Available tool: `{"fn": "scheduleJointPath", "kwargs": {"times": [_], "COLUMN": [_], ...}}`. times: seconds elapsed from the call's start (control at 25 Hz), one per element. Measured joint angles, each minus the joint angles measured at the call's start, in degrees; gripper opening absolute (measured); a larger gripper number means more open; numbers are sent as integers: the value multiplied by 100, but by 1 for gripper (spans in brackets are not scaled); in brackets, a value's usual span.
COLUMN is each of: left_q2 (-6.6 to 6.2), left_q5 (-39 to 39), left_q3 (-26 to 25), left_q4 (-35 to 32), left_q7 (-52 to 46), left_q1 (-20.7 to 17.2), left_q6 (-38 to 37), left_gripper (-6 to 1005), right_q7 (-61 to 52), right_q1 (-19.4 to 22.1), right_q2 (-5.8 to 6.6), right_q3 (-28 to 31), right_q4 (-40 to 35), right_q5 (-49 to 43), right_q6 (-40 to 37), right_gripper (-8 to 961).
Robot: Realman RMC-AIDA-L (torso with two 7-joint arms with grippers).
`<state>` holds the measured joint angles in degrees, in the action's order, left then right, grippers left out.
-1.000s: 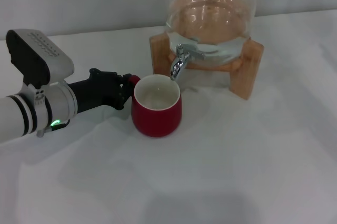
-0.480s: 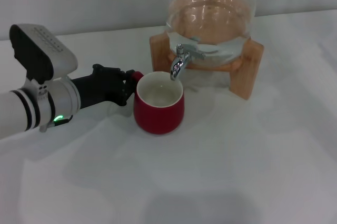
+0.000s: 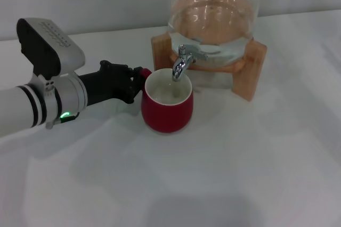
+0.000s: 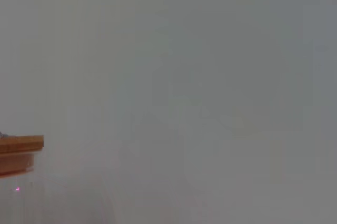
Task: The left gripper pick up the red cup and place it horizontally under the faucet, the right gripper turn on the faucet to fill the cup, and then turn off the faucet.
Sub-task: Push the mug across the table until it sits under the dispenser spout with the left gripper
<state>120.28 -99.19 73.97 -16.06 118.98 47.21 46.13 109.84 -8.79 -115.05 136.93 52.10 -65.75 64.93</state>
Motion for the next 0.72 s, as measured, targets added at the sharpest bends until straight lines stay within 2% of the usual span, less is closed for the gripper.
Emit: {"fn": "scheduleJointPath", "kwargs": {"times": [0.28,0.72], "left_q2": [3,-23], "left_q5": [-21,-121], "left_q3": [118,651], "left_q4": [15,-22], "left_q7": [-89,-553], "left_q1": [0,-33], "left_q6": [4,-15], "left_gripper": [127,126], "right_q7": [28,29], "right_q1": [1,2], "right_q2": [0,0], "right_q3": [0,-9], "right_q4": [-17,-17], "right_q5": [0,0], "right_q6": [2,4], "right_gripper": [632,632]}}
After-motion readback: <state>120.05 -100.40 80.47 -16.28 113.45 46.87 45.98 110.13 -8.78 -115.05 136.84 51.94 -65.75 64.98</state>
